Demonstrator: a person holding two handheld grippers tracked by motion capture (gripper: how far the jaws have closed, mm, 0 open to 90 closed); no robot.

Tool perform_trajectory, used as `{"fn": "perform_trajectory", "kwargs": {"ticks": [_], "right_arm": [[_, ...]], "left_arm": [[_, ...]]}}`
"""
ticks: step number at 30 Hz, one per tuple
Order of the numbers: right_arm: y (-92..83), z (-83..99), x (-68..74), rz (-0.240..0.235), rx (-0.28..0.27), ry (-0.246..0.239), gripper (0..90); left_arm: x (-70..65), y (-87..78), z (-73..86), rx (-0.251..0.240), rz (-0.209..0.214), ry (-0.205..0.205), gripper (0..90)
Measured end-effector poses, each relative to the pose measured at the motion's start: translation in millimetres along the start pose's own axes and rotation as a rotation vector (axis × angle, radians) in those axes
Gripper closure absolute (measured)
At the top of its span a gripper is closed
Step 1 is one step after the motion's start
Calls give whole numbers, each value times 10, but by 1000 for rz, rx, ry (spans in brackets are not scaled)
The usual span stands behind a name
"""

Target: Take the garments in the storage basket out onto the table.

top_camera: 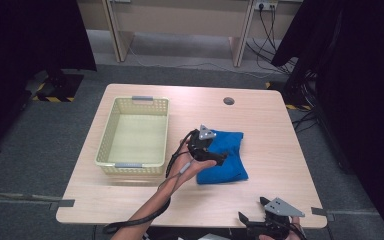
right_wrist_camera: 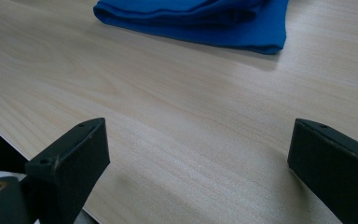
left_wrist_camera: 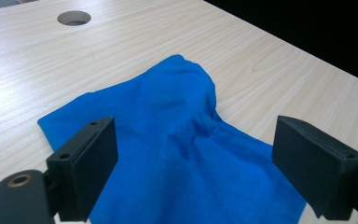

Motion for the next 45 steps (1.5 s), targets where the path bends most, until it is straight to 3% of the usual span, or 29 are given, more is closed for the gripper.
{"fn": "perform_trajectory", "kwargs": {"ticks": [16,45], "right_arm": [[0,0,4,0,1,2,57],[3,2,5,2,4,-1,57]], "left_arm": [[23,-213,109,-36,6,3,140],[48,-403,362,-62,27,-18,75]]}}
Point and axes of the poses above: each handheld gripper's, and its own axes: y roughly forward along the jaws, z roughly out of its underside, x roughly to its left, the point moved 9 cm from there along y, roughly forward along the jaws, and after that the axes turned 11 degrees about x, right-handed, at the moved point
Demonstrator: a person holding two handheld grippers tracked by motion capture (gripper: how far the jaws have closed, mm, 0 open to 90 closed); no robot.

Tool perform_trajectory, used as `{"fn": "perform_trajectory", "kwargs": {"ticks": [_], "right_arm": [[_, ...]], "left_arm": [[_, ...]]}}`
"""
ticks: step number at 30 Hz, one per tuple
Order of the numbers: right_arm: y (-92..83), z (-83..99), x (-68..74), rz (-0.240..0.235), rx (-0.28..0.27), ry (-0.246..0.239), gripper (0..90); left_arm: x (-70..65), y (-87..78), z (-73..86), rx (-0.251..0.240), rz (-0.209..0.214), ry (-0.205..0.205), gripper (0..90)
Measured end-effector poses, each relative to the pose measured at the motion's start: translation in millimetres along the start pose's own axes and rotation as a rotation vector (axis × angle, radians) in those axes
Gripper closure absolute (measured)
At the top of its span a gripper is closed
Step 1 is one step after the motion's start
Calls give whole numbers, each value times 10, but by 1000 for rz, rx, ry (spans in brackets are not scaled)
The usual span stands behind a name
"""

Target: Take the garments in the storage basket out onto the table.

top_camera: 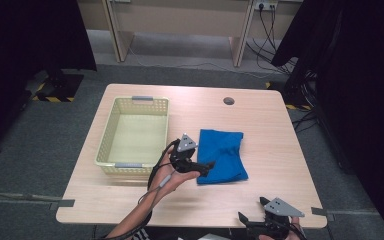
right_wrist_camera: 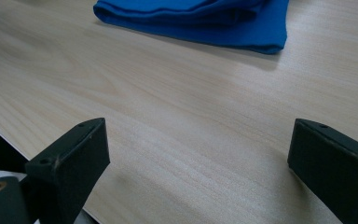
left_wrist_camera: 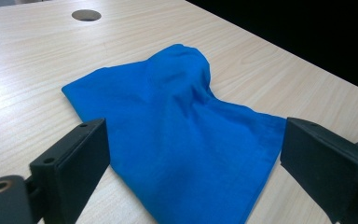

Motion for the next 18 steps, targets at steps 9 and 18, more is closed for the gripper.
{"fn": "perform_trajectory", "kwargs": {"ticks": [9,18], "right_arm": [[0,0,-1,1,0,-1,57],[3,0,0,0,1,0,57]], "left_arm": [[-55,-72,70,-6,16,4,68],[-112,-137,145,-12,29,12,68]]}}
Point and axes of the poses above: each handheld gripper's, and its own axes: y roughly forward along the jaws, z roughly out of its underside, x roughly to its left, the point moved 9 cm from there along y, roughly forward along the jaws, and after that the axes turned 11 degrees about x, right-handed, at the moved point
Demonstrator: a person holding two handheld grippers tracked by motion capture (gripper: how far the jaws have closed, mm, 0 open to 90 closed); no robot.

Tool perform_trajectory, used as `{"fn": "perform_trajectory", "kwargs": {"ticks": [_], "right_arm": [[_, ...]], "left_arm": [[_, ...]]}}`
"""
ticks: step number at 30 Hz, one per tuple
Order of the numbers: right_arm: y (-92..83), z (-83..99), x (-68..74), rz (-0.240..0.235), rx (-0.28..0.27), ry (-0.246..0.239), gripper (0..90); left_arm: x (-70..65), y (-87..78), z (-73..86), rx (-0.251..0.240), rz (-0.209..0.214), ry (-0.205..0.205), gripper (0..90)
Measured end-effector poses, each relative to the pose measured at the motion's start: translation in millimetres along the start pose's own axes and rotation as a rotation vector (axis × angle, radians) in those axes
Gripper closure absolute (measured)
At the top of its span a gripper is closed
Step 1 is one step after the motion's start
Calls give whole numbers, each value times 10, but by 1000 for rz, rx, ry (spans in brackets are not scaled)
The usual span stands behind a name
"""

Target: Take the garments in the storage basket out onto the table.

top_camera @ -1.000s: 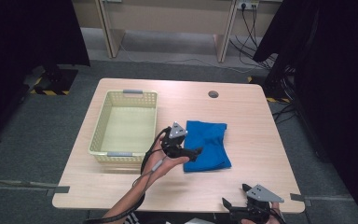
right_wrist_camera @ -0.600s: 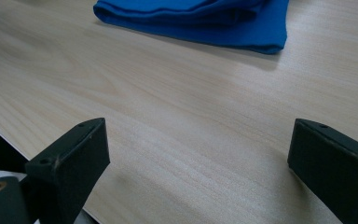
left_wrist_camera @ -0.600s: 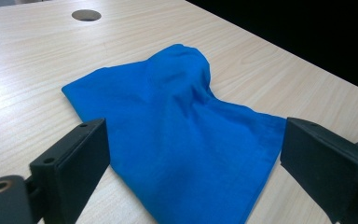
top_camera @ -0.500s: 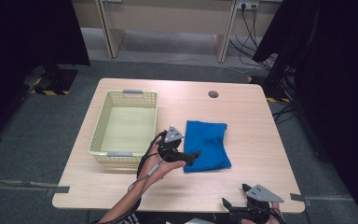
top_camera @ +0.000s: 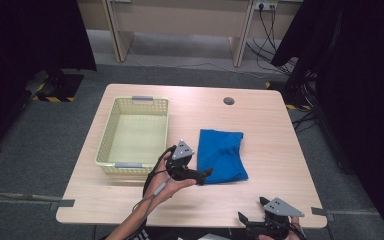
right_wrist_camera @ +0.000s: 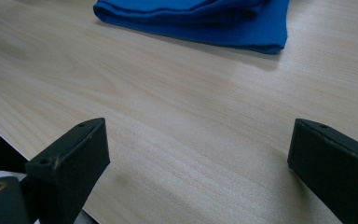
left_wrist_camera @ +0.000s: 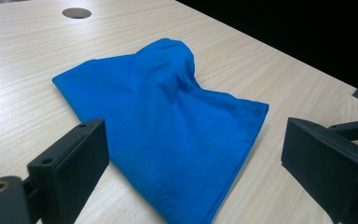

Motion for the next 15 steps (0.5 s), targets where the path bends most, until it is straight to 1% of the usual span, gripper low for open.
{"fn": "perform_trajectory", "kwargs": {"ticks": [6,15], "right_arm": [[-1,0,0,0,0,2,57],[1,0,1,-1,0,2,57]], "left_arm": [[-38,-41,69,-2,6,5,68],[-44,-126,185,-4,3,12,68]]}}
Point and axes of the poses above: each handheld gripper's, and its own axes: y roughly forward along the jaws, z roughly out of its underside, x roughly to its left, the point moved 9 cm from there along y, roughly forward along the jaws, and after that the axes turned 11 degrees about x, right-handed, at the moved point
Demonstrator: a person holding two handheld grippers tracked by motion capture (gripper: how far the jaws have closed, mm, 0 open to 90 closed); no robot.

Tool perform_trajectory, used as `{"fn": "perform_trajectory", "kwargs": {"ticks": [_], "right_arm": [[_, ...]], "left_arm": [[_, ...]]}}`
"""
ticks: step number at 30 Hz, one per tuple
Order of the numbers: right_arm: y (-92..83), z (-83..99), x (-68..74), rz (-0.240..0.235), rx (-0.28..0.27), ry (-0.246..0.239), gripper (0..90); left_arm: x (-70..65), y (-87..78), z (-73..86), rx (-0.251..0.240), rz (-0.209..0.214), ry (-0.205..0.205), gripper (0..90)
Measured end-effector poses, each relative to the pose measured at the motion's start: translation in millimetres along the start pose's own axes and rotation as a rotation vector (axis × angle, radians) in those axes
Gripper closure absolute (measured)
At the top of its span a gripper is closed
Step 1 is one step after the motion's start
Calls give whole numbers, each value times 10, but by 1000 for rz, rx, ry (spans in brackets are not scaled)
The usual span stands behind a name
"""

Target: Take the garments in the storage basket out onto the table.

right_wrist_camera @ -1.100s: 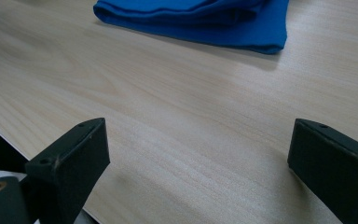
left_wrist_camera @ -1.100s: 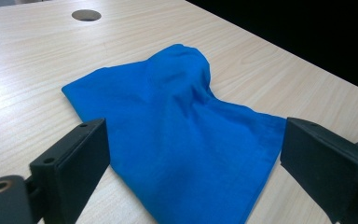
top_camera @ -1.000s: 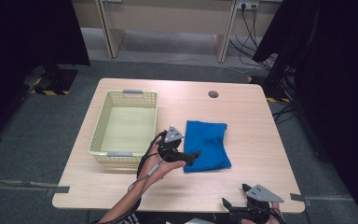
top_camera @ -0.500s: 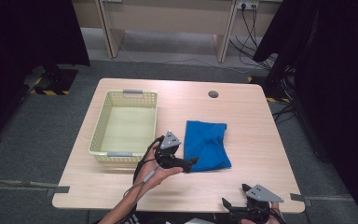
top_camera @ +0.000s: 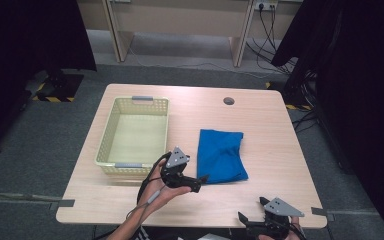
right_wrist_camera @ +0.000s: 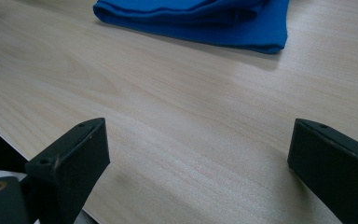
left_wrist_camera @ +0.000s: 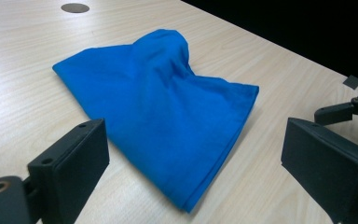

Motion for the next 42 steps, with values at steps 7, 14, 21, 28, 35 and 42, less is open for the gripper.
{"fn": "perform_trajectory", "kwargs": {"ticks": [7,14,21,28,35,42], "right_arm": [[1,0,2,0,0,-1,57],[2,-1,3,1,0,-1,57],[-1,-1,4,0,-1,-1,57],[2,-1,5,0,-1,-3,57],[2,0,4,0,0,-2,57],[4,0,3,0,0,-2,57]], "left_arm": [[-11,-87,124,-9,-7,2,68],[-86,-132,213,-3,1,19,69],[-93,-161,309,4,-2,21,69],[-68,-223,415,3,-6,10,69],[-54,-290,492,1,-12,10,68],[4,-385,605,-1,-29,0,69]]}}
Point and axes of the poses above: each handheld gripper's, and its own axes: y roughly forward along the jaws, z roughly out of its underside, x roughly to its left, the point moved 9 cm from there along y, roughly forward along the jaws, and after that the axes turned 11 degrees about x, right-handed, at the moved point
